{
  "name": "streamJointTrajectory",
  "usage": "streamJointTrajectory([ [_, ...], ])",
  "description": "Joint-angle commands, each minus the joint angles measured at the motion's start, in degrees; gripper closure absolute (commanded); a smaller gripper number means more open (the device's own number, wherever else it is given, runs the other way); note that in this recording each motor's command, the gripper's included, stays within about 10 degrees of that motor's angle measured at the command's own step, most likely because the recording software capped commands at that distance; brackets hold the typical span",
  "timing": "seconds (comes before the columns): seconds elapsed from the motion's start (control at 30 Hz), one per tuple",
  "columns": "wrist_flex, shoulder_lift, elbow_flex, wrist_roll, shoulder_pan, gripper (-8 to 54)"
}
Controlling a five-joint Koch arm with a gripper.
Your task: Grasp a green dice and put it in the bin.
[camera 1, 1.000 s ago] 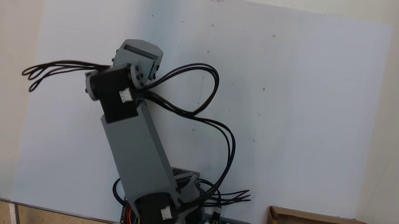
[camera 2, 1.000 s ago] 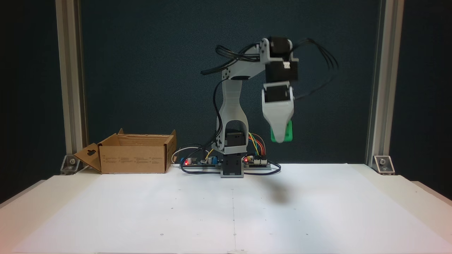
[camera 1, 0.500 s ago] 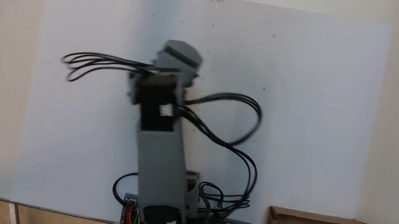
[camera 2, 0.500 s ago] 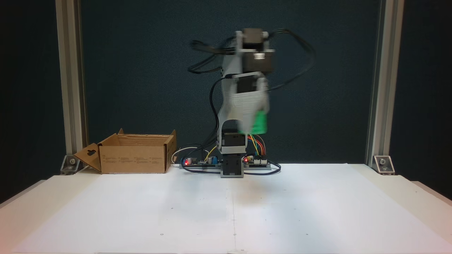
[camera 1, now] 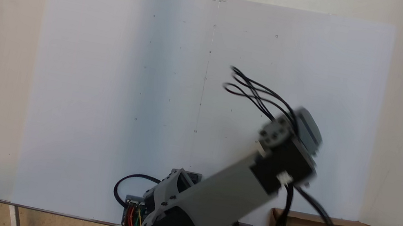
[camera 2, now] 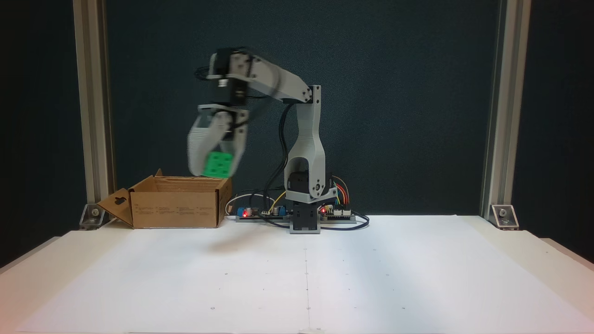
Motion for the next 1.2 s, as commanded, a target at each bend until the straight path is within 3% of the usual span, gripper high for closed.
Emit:
streamJointTrajectory([
  [0.0,1.14,1.32,-1.67,-7.91,8.26,33.7],
  [0.43,-1.58,-2.81,-1.76,-22.76,43.68,33.6],
  [0.67,-9.76,-10.28,-1.76,-25.93,51.77,33.6],
  [1.03,-11.25,-11.51,-1.76,-27.69,54.84,33.6],
  [1.07,-11.25,-11.6,-1.76,-27.69,54.84,31.9],
  [1.13,-11.25,-11.95,-1.58,-27.69,54.84,13.3],
  [1.17,-11.43,-12.13,-1.23,-27.77,54.76,11.5],
])
